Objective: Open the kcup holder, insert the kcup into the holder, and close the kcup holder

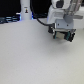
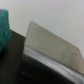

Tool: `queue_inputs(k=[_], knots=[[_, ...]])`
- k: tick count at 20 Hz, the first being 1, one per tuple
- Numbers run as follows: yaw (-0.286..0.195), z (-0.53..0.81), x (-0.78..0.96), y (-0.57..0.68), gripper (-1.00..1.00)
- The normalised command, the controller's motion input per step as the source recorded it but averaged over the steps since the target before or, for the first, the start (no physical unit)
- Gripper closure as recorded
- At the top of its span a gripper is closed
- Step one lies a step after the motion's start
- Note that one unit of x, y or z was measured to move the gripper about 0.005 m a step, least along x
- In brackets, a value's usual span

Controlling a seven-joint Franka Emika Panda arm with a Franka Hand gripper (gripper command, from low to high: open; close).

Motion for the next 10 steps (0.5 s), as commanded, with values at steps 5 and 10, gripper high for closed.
queue_inputs(k=[5,10], knots=[[0.050,0.04,-0.50,0.64,-1.00],[0.067,0.04,-0.54,0.62,-1.00]])
